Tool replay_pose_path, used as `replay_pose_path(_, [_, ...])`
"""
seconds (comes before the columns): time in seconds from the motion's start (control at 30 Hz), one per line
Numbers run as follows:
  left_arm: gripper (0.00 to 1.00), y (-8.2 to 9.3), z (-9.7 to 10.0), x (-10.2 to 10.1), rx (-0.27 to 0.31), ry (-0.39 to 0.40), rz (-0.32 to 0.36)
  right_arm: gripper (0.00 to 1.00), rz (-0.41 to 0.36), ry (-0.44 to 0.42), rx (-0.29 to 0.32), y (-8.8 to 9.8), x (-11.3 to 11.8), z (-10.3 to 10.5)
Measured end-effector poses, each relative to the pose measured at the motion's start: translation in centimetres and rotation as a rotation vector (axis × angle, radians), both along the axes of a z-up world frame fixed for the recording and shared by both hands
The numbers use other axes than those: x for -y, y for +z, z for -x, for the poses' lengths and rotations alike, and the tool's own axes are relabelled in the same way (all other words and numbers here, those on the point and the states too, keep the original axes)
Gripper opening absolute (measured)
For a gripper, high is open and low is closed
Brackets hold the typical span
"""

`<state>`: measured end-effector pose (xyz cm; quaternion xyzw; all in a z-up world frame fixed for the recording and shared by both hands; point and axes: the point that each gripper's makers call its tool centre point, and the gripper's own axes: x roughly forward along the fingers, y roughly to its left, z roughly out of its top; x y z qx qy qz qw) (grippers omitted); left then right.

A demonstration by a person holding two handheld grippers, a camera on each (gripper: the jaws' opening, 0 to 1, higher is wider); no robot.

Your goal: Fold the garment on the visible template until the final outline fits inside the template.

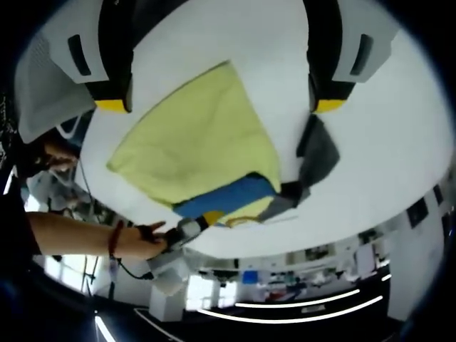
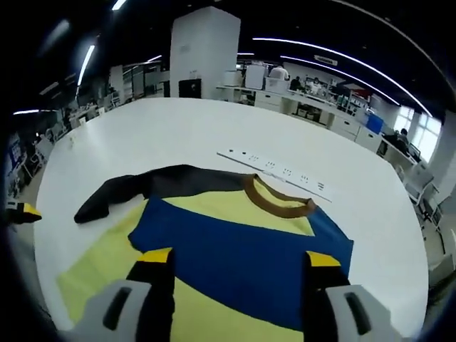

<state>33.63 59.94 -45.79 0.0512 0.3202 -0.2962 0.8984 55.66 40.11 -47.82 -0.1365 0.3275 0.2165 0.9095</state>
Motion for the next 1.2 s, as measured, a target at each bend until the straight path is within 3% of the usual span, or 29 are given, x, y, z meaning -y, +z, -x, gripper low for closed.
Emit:
replay_pose_path(0.3, [0.99, 0.2, -0.1, 0.2, 0.004, -0.004, 0.003, 0.62, 0.013, -0.042, 0.002, -0.1, 4.6, 0.5])
replay_pose_path(0.63, [0.99, 0.7, -0.4, 0.4, 0.016, -0.007, 0.008, 0.61, 0.061, -0.063, -0.002, -0.6, 9.8, 1.3])
replay_pose_path(0.93, [0.99, 0.7, -0.3, 0.6, 0.01, -0.006, 0.002, 0.53, 0.049, -0.119, -0.052, -1.9, 13.5, 2.4])
replay_pose_path(1.1, [0.99, 0.7, -0.4, 0.7, 0.008, -0.007, 0.002, 0.47, 0.04, -0.15, -0.047, -2.6, 14.9, 2.4])
replay_pose_path(1.2, [0.99, 0.7, -0.5, 0.8, 0.006, -0.006, -0.002, 0.44, -0.025, -0.188, -0.072, -3.1, 15.0, 2.5])
